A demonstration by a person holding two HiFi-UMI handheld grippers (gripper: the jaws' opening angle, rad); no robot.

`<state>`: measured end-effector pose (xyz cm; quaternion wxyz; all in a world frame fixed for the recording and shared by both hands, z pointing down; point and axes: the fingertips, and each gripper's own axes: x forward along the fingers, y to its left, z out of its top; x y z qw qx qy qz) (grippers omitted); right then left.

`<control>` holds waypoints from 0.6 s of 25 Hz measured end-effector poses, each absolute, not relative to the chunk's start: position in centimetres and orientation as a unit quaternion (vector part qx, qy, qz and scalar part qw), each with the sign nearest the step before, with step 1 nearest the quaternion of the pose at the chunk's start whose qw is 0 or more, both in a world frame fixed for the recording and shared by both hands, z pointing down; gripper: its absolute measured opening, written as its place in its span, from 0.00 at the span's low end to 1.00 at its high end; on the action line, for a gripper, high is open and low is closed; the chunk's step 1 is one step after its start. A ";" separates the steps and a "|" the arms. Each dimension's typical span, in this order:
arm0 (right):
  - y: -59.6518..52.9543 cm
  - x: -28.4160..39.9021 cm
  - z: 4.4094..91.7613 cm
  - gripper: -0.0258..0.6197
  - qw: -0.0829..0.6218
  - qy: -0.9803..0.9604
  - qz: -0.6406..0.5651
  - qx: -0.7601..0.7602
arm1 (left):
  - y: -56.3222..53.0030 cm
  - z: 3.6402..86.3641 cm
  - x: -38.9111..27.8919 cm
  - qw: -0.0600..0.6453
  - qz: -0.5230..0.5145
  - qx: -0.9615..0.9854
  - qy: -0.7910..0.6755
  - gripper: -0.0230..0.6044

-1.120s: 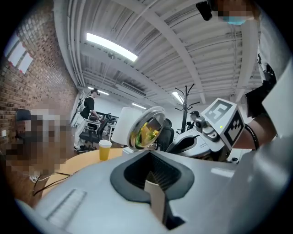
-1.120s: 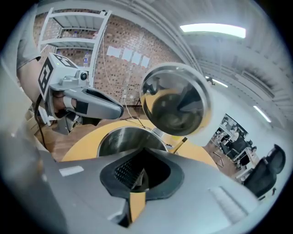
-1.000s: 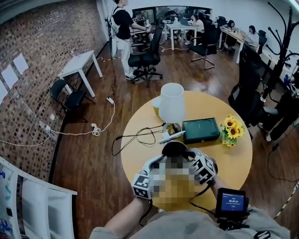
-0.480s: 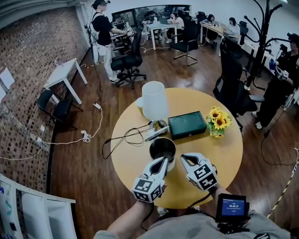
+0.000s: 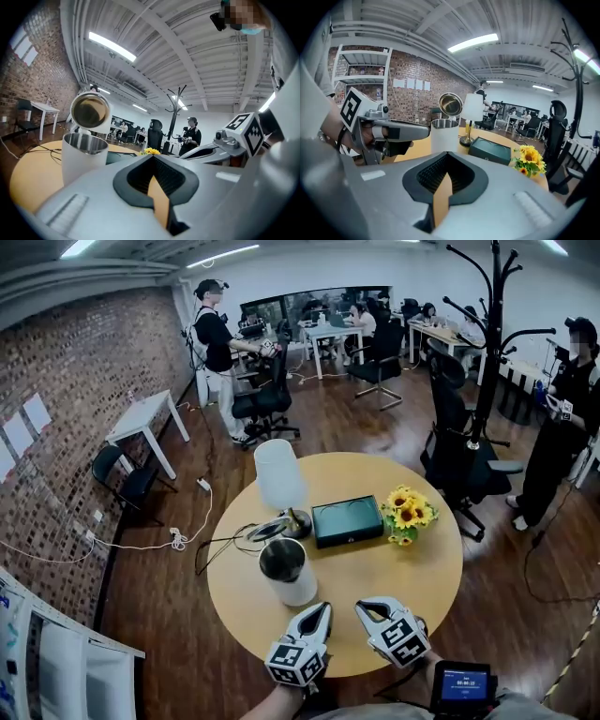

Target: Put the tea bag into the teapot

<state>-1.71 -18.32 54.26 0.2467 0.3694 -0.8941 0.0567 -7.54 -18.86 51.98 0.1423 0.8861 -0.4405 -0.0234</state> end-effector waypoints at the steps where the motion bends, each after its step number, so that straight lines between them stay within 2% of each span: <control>1: -17.3 -0.5 54.4 0.05 0.244 -0.896 0.057 0.365 | -17.8 52.2 -6.2 0.144 -0.023 0.884 -0.444 0.04; 7: -12.0 5.3 56.0 0.05 0.219 -0.912 0.077 0.338 | -11.7 53.5 -0.1 0.149 -0.012 0.870 -0.470 0.04; 15: -6.6 9.3 56.4 0.05 0.201 -0.921 0.093 0.320 | -7.2 53.4 3.8 0.151 0.004 0.862 -0.484 0.04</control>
